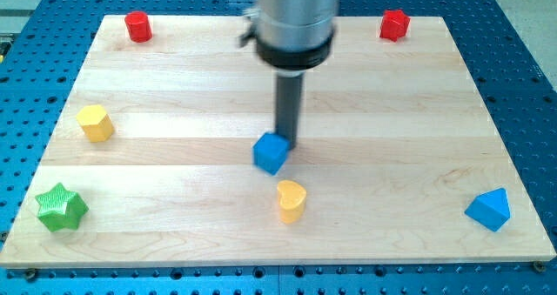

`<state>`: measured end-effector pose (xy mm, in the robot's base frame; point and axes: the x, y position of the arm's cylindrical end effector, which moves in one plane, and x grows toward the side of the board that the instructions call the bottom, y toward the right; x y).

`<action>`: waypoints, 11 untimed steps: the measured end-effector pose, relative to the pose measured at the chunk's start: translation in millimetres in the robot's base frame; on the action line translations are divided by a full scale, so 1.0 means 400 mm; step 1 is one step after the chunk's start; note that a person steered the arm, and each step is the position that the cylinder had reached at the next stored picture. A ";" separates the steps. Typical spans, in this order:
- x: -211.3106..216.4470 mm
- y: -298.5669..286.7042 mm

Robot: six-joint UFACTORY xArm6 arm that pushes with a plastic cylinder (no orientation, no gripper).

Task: Push the triangle into the heart

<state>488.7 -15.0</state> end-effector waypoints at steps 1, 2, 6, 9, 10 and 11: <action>0.060 -0.007; 0.055 0.025; 0.176 0.783; 0.263 0.432; 0.211 0.338; 0.157 0.394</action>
